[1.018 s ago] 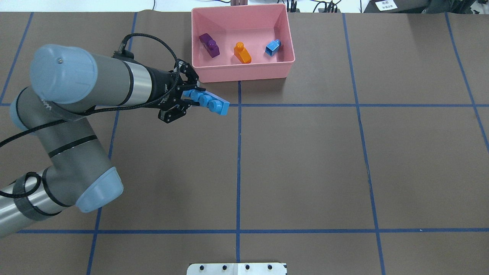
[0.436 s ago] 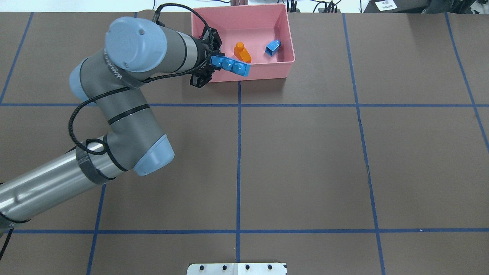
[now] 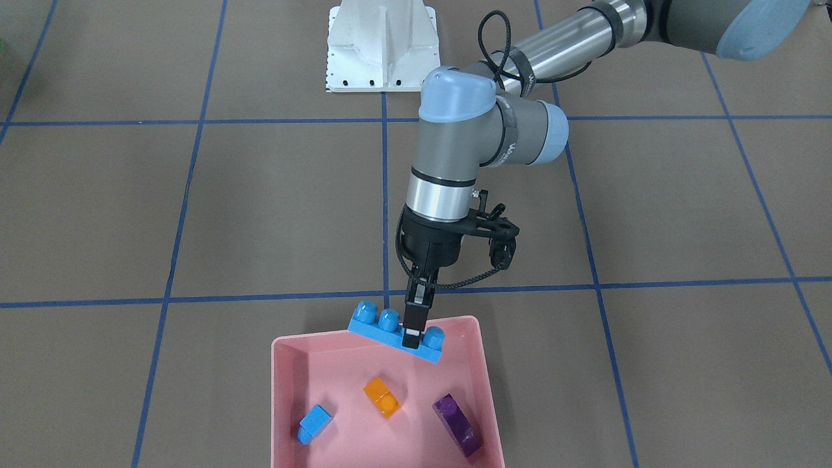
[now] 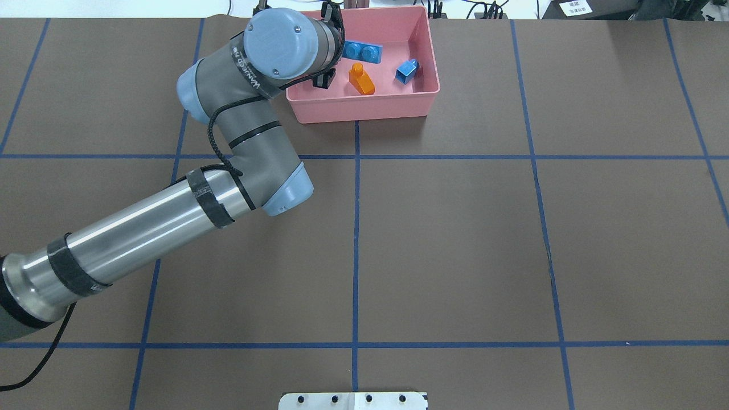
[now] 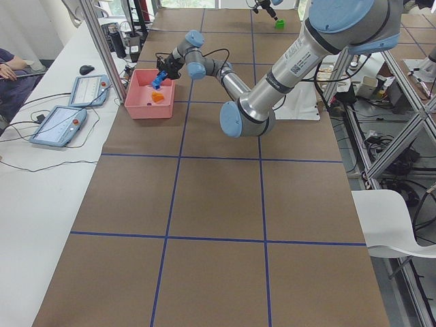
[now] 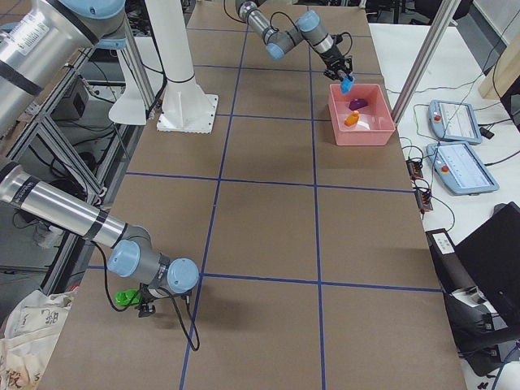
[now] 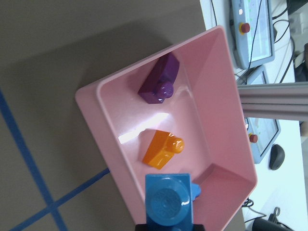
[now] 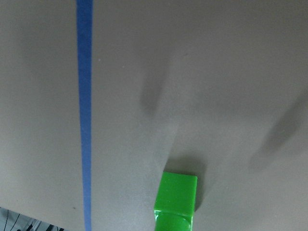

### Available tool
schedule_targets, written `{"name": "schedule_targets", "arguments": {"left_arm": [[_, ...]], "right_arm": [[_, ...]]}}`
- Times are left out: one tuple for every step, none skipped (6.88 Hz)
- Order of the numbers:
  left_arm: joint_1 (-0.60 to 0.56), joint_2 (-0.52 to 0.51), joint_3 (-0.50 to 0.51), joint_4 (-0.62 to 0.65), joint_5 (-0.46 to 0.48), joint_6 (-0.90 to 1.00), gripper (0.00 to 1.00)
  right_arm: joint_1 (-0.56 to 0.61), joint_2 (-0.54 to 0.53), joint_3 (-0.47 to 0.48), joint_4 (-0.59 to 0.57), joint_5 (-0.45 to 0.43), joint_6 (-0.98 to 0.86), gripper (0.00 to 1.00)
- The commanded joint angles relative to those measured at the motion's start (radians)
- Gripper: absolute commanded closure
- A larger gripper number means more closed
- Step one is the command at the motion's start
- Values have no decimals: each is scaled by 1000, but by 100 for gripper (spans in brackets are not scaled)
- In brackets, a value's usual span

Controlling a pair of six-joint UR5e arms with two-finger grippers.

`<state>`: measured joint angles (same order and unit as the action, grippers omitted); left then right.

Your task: Put all blocks into box

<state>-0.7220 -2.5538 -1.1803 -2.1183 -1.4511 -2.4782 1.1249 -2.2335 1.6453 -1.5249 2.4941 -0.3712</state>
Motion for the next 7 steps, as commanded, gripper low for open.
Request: {"name": "schedule_targets", "arguments": {"left_arm": [[-33,-32,181,-93,67,-16,100],[-30,-34,214,-112,72,-2,54],[-22,-49,215,-108,69,21,1],[-20,-60,214,-105,69,27,0],[-22,-69,214,-104,69,31,0],[-20,-69,212,-104,69,50,0],[-20,-69,211,-104,69,50,0]], "right_arm": [[-2,0,-4,0,0,2,1],[-4,0,-5,0,2,2,3],[-4,0,-5,-1,2,2,4],[-5,0,-5,-1,0,14,24],[-10,0,-7,-1,0,14,25],[-11,0,-13,-1,2,14,39],[-17,1,-13,-1,2,17,34]]}}
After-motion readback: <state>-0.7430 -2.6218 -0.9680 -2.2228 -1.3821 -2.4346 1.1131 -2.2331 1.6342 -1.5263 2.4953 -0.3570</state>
